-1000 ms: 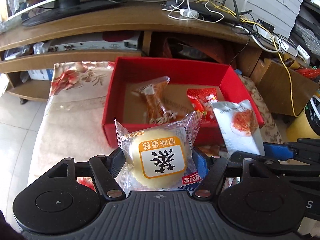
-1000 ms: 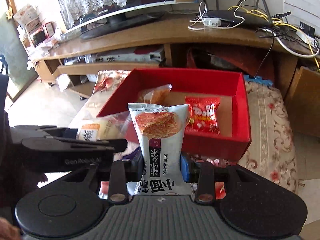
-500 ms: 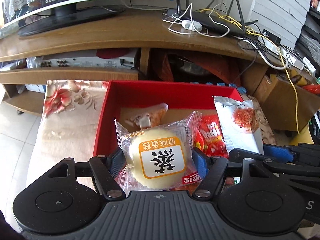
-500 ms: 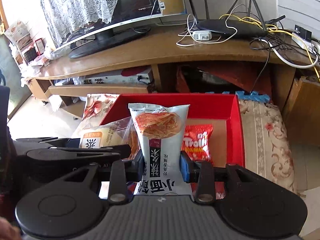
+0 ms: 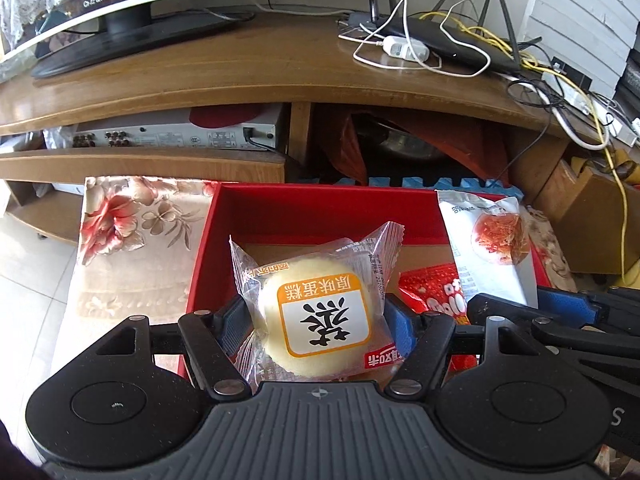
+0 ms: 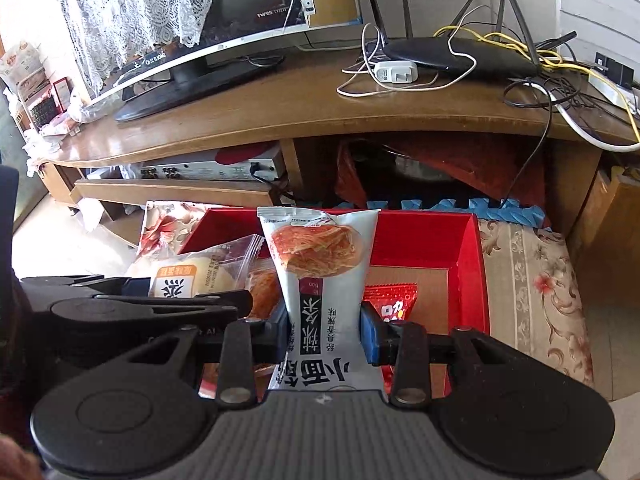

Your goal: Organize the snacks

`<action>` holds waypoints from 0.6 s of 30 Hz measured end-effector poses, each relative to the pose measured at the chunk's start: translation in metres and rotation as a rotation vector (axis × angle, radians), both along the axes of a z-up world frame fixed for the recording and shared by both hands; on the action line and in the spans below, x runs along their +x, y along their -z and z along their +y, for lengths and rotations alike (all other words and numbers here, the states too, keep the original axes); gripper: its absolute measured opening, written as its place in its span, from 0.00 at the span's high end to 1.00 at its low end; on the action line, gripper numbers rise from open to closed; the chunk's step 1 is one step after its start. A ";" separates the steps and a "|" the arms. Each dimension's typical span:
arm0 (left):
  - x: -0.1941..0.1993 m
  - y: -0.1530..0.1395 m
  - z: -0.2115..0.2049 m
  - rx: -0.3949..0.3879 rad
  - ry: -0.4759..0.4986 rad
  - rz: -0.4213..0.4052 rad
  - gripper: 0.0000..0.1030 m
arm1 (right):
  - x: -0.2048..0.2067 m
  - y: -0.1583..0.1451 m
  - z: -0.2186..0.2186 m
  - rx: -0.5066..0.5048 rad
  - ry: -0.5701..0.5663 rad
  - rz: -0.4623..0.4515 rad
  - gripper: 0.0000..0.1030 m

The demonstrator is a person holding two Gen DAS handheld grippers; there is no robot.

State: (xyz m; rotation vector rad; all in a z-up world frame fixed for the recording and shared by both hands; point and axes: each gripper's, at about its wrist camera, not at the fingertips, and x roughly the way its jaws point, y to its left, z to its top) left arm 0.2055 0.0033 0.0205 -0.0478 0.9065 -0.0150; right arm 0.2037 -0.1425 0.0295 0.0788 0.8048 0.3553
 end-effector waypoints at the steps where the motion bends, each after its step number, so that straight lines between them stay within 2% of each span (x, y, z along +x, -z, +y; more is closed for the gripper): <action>1: 0.002 0.002 0.000 0.002 -0.002 0.003 0.27 | 0.003 0.002 0.001 -0.002 -0.001 0.001 0.67; 18: 0.023 0.028 0.005 0.037 -0.026 0.049 0.27 | 0.029 0.030 0.010 -0.028 -0.012 0.040 0.67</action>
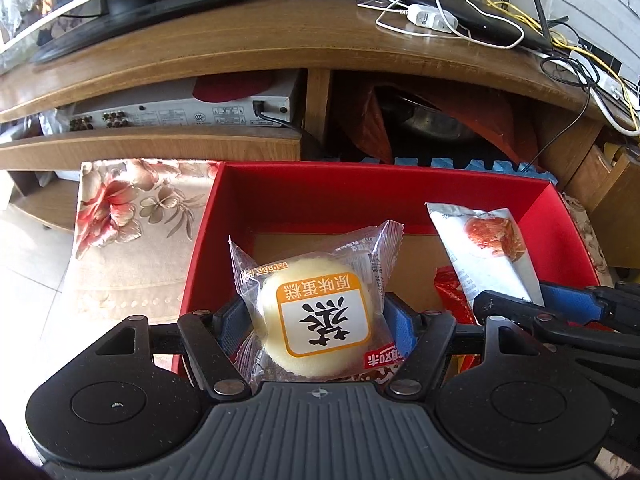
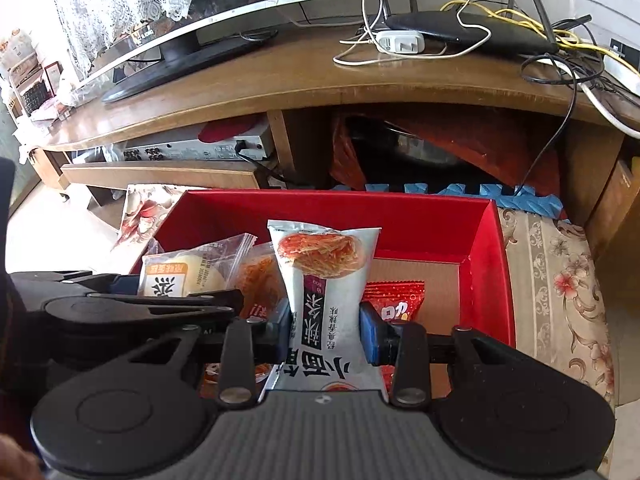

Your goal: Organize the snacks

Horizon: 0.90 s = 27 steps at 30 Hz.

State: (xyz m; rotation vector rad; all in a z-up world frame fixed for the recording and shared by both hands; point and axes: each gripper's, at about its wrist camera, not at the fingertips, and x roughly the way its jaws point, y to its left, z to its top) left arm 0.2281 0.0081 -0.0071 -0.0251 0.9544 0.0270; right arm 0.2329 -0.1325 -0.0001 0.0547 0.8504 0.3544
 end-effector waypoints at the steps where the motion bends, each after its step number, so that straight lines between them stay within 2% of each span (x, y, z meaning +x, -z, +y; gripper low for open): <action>1: 0.000 0.000 0.000 0.002 0.000 0.000 0.27 | 0.000 0.001 -0.001 0.000 0.000 0.002 0.67; 19: 0.000 0.003 -0.005 0.046 0.021 -0.002 0.22 | 0.006 0.016 -0.004 -0.040 0.036 0.047 0.65; 27: -0.003 0.000 -0.004 0.040 0.018 0.002 0.20 | 0.001 0.011 -0.004 -0.072 0.040 0.029 0.64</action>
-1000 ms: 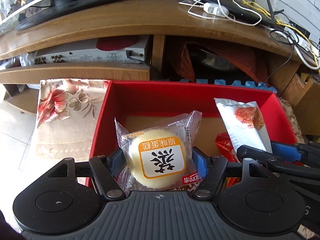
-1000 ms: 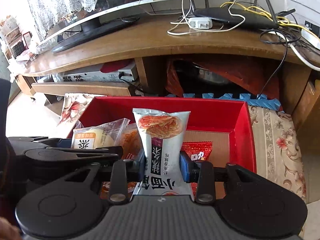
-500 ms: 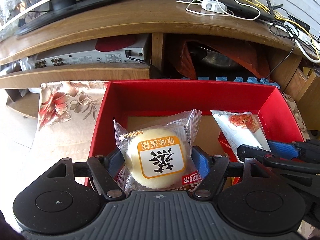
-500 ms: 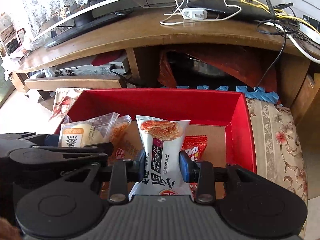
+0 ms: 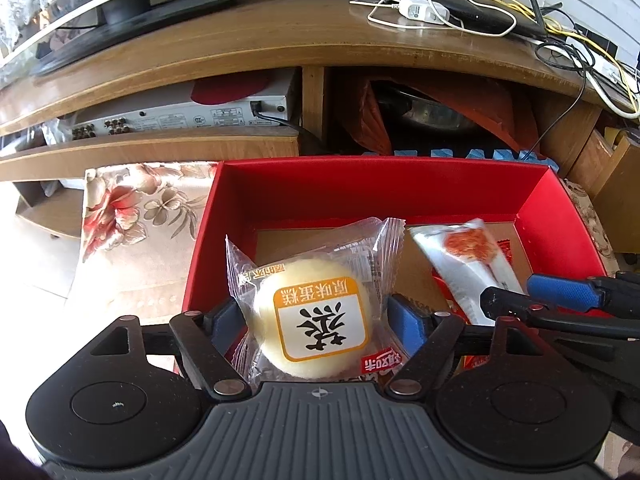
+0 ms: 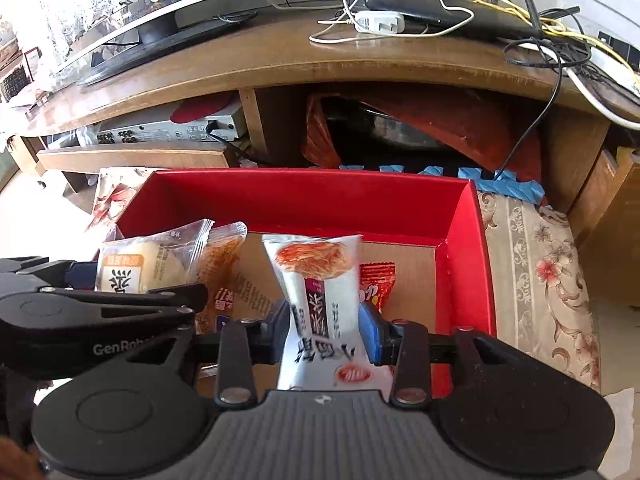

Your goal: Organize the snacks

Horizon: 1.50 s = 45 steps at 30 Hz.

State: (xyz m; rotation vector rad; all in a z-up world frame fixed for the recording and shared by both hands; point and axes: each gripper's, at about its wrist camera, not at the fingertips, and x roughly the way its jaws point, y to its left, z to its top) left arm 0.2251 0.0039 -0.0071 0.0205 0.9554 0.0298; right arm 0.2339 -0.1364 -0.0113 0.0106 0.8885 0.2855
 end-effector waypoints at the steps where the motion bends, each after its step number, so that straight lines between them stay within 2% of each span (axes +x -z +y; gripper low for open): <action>1: -0.001 -0.001 0.001 -0.003 -0.001 0.000 0.20 | -0.001 -0.001 0.000 -0.002 0.001 -0.003 0.64; 8: -0.006 -0.008 0.002 -0.019 -0.001 -0.012 0.19 | -0.007 -0.009 -0.002 -0.006 0.000 -0.020 0.63; 15: -0.015 -0.022 0.001 -0.005 0.012 -0.071 0.18 | -0.017 -0.021 -0.005 0.013 0.009 -0.047 0.62; 45: -0.045 -0.035 0.009 -0.048 0.007 -0.086 0.18 | -0.047 -0.036 -0.004 0.042 -0.017 -0.056 0.62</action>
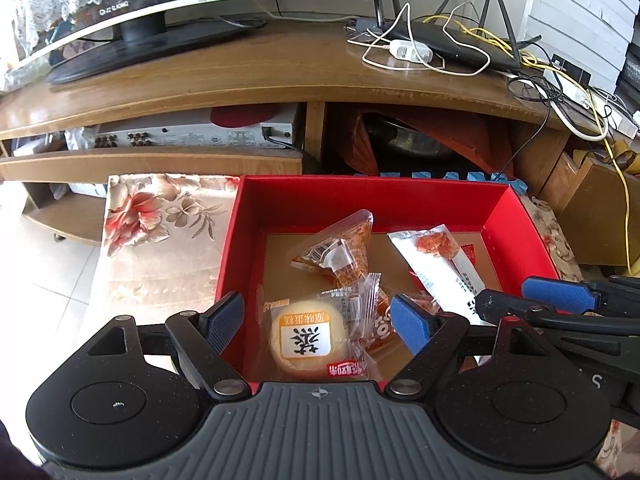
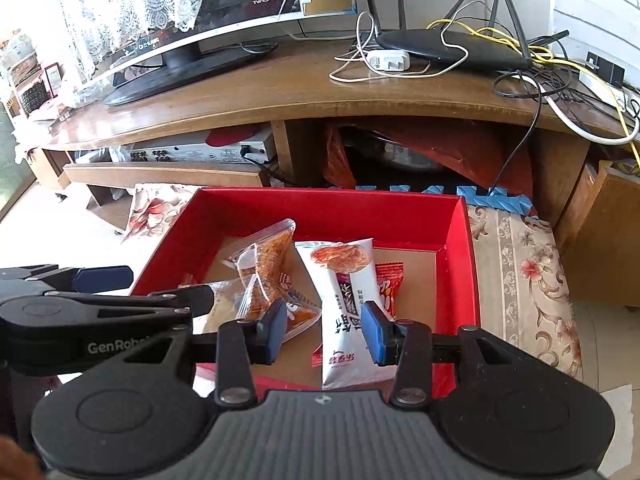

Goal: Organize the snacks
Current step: 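Open both tools to release the snacks in the box, then move the left tool to the blue pouch while the right tool reaches the white snack bag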

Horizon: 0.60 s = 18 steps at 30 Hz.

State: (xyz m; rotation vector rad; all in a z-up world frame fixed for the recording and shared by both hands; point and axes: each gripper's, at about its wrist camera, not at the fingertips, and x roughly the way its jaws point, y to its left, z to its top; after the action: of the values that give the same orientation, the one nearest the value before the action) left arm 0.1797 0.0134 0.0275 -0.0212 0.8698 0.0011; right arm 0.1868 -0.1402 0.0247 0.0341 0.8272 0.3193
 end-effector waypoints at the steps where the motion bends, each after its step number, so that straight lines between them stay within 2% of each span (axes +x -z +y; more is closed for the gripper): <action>1: -0.002 0.000 0.000 -0.001 0.000 -0.001 0.18 | -0.002 -0.001 0.000 0.001 -0.001 0.001 0.62; 18: -0.042 -0.002 0.005 0.006 0.027 0.005 0.18 | -0.045 -0.002 0.005 0.006 -0.026 0.025 0.62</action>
State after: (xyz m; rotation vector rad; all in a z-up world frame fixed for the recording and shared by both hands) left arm 0.1375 0.0188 0.0295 -0.0043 0.8745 -0.0215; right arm 0.1423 -0.1357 0.0263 0.0327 0.8517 0.3464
